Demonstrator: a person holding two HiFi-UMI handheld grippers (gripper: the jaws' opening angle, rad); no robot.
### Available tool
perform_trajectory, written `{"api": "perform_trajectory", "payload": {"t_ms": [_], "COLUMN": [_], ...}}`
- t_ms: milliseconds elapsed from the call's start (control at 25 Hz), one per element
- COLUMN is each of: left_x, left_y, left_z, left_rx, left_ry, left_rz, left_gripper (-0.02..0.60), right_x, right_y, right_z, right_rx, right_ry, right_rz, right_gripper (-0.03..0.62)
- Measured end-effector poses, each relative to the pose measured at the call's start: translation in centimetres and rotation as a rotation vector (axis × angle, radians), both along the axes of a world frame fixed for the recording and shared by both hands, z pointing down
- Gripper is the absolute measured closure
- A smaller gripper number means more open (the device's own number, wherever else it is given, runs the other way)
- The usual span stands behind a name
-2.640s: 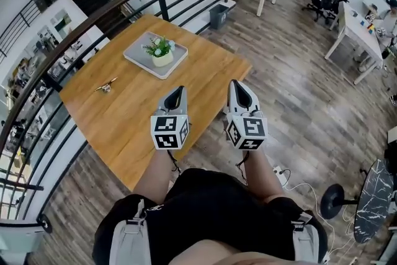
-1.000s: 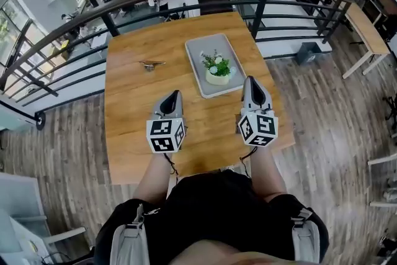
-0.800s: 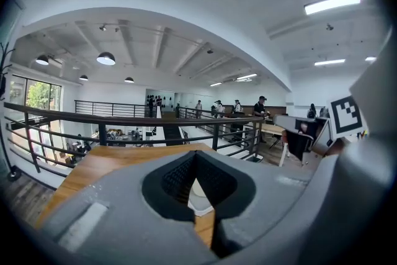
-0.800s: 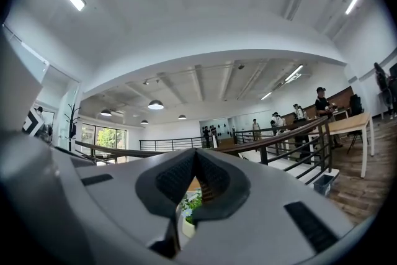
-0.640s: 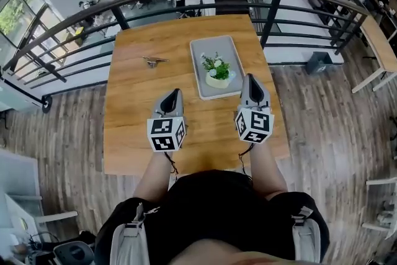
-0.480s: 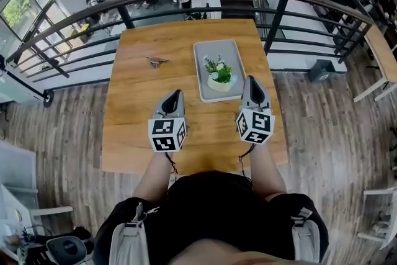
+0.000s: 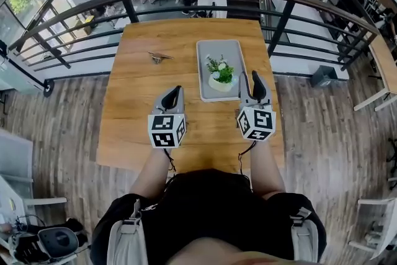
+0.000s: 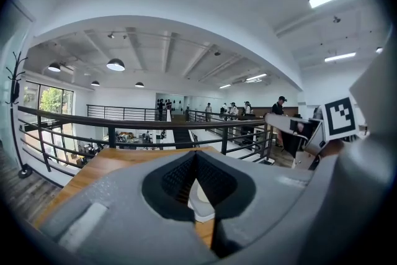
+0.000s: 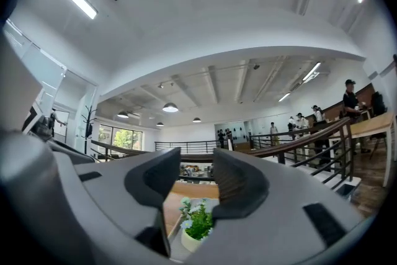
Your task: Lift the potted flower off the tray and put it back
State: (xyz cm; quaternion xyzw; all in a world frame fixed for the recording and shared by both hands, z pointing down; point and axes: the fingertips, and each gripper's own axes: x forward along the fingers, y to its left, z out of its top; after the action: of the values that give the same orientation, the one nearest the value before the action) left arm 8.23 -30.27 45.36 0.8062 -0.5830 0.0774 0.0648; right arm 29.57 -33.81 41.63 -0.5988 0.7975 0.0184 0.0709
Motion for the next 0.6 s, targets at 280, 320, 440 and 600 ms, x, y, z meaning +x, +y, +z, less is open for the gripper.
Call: {"api": "perform_trajectory", "payload": {"t_ms": [280, 320, 440, 600], "left_x": [-0.9, -1.1, -1.7, -2.2], "left_y": [0.5, 0.6, 0.8, 0.9], "left_z": [0.6, 0.7, 0.9, 1.3], "left_rx": [-0.013, -0.014, -0.018, -0.027], "left_ry": [0.003, 0.003, 0.002, 0.004], "left_rz": [-0.038, -0.046, -0.067, -0.096], "left_gripper": [0.569, 0.569, 0.569, 0.569], "right_x": [-3.1, -3.5, -4.4, -4.3], "right_y": [-0.9, -0.9, -1.4, -2.6], "right_z": [0.2, 0.3, 0.9, 2.2], "right_rx": [0.005, 0.004, -0.006, -0.033], "right_ry": [0.020, 0.026, 0.056, 0.079], "right_rz": [-0.160, -0.178, -0.203, -0.192], "right_gripper": [0.105, 0.079, 0.035, 0.029]}}
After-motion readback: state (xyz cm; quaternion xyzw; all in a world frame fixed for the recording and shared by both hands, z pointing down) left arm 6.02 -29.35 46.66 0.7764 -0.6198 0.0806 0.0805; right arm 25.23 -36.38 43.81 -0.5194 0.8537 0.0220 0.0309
